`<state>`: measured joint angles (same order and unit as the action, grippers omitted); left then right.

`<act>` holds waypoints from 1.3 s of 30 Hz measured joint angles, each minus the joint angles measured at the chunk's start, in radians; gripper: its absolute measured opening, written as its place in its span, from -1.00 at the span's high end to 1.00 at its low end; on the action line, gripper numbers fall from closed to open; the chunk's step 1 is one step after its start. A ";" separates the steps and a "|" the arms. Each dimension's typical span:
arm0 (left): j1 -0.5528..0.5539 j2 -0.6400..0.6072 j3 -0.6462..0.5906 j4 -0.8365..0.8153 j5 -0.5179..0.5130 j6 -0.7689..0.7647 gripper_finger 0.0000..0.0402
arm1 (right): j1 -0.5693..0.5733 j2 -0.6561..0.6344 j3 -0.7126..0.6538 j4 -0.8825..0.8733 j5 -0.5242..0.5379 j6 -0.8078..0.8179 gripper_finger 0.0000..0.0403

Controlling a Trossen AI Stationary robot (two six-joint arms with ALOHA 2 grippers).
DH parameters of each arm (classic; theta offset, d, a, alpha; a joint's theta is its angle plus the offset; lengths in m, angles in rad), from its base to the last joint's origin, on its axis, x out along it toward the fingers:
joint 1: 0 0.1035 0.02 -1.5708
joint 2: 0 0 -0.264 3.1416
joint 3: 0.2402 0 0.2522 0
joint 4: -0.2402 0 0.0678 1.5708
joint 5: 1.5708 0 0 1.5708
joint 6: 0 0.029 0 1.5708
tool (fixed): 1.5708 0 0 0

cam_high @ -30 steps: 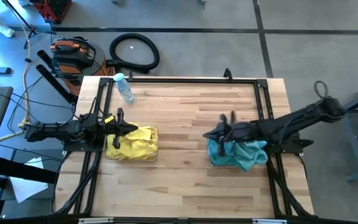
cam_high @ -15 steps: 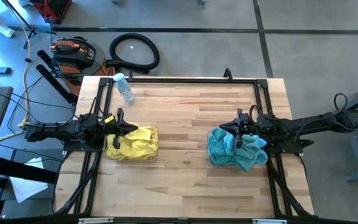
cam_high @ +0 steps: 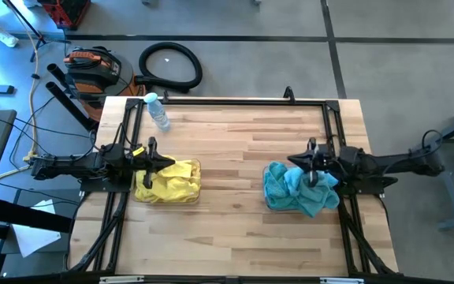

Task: Sort microfiber towel by color & place in baskets
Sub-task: Return to Home Position

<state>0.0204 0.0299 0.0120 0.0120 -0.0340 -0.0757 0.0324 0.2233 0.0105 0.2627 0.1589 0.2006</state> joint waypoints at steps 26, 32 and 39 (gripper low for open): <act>0.000 0.000 0.000 0.000 0.000 0.000 1.00 | 0.001 -0.204 0.002 -0.235 -0.030 -0.070 1.00; 0.000 0.000 0.000 0.000 0.000 0.000 1.00 | 0.001 -0.203 0.002 -0.235 -0.030 -0.070 1.00; 0.000 0.000 0.000 0.000 0.000 0.000 1.00 | 0.001 -0.203 0.002 -0.236 -0.031 -0.070 1.00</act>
<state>0.0204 0.0303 0.0124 0.0120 -0.0338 -0.0757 0.0330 0.0200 0.0124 0.0269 0.1284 0.1303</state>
